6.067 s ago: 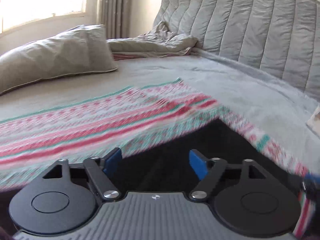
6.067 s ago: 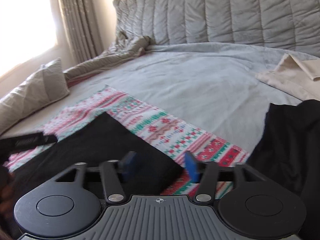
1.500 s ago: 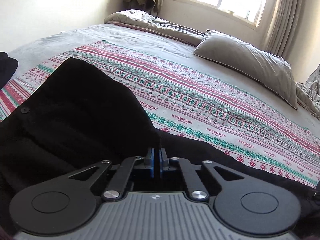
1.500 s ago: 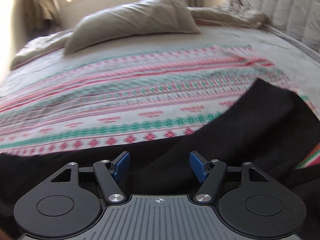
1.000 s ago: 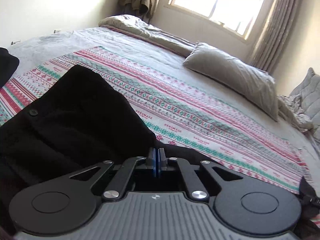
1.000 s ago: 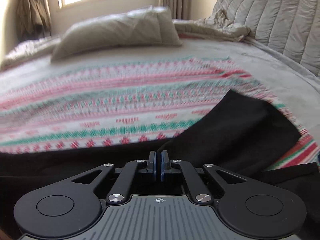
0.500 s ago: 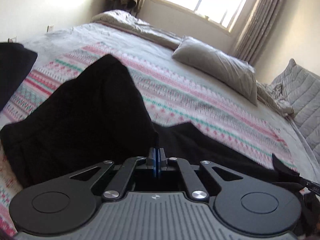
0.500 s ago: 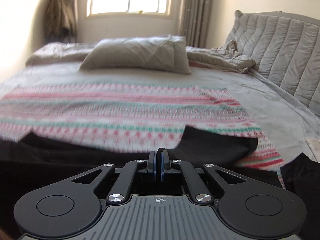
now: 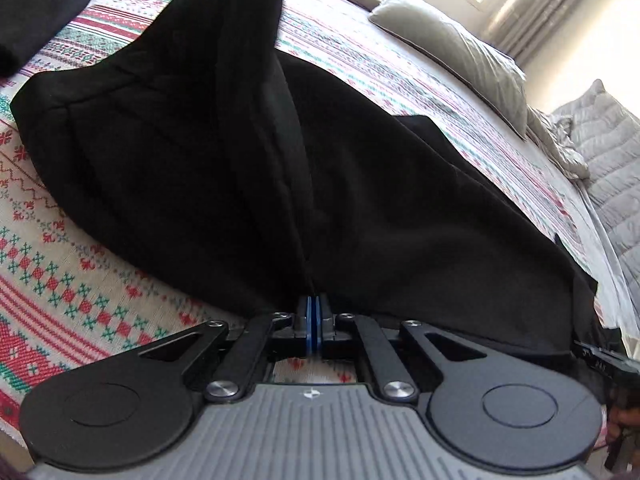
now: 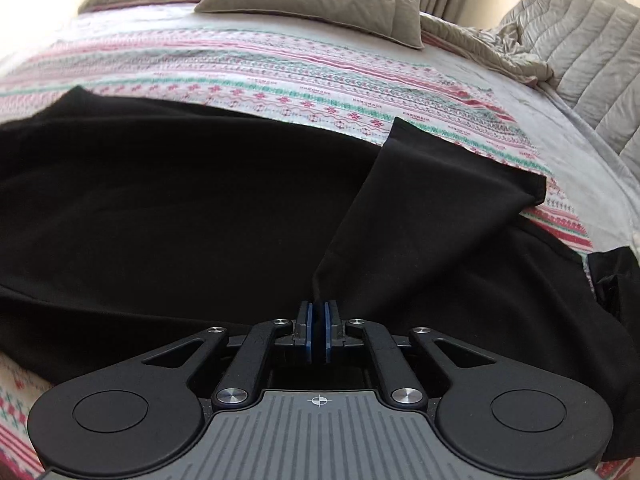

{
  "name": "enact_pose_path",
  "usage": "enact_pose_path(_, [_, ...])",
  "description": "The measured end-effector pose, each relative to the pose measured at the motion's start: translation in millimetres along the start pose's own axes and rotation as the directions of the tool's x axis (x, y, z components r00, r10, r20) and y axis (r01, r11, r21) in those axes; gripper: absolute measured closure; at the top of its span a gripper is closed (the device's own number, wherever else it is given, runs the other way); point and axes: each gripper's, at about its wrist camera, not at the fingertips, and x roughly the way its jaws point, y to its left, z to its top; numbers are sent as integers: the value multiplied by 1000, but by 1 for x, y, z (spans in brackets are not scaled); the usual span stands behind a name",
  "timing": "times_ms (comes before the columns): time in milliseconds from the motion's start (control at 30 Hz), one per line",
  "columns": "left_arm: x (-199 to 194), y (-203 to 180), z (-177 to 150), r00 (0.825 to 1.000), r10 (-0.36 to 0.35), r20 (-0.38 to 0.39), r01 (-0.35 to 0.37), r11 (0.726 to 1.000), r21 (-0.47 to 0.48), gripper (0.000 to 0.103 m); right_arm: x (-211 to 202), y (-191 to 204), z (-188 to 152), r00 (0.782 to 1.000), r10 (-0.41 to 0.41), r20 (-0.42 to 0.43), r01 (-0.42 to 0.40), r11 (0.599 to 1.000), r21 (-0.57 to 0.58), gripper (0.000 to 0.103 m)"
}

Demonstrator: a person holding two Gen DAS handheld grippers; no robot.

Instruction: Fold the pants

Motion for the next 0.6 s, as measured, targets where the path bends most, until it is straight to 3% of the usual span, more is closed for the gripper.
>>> enact_pose_path(100, [-7,7,0,1000,-21,1,21,1000,2,99,-6,2,-3,1000,-16,0,16,1000,-10,90])
enact_pose_path(167, [-16,15,3,998,-53,40,54,998,-25,92,-14,0,-3,1000,-11,11,11,1000,6,80])
enact_pose_path(233, [-29,23,7,992,-37,118,43,998,-45,52,-26,-4,-1,999,10,43,-12,999,42,62])
enact_pose_path(267, [-34,27,10,987,-16,160,24,998,-49,47,-32,-6,1,997,27,67,-31,998,60,47])
enact_pose_path(367, [-42,40,27,970,37,242,-15,996,-92,32,-49,-2,5,987,74,145,-83,995,55,39])
enact_pose_path(600, [-45,91,61,963,74,260,-1,963,-271,30,-58,51,9,935,265,233,-225,957,-185,36])
